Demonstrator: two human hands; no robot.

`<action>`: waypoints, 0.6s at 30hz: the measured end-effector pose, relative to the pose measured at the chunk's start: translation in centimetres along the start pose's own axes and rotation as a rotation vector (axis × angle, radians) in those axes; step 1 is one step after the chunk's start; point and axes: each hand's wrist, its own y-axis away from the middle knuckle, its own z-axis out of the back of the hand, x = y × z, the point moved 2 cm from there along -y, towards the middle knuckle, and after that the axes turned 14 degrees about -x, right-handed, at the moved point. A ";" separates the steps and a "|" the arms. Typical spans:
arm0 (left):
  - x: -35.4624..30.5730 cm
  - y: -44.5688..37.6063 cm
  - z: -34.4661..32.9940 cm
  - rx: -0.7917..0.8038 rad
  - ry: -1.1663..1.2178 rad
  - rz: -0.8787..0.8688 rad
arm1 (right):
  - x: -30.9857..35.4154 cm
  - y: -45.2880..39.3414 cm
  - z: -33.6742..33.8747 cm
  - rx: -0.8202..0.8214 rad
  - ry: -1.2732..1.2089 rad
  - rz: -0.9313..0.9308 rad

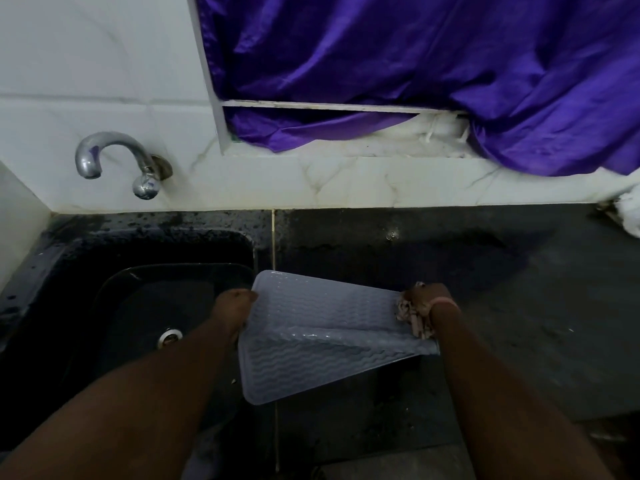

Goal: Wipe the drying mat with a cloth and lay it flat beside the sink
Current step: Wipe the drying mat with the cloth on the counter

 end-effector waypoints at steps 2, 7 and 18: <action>-0.2 0.0 -0.4 0.007 0.011 -0.015 | -0.8 -1.8 -1.7 -0.022 0.123 0.041; -0.7 -0.5 -1.1 -0.024 -0.045 -0.093 | 0.4 -3.6 -2.1 0.051 0.209 0.063; -0.6 -1.4 -1.7 -0.139 0.008 -0.140 | 7.0 -5.6 0.0 -0.159 0.002 0.331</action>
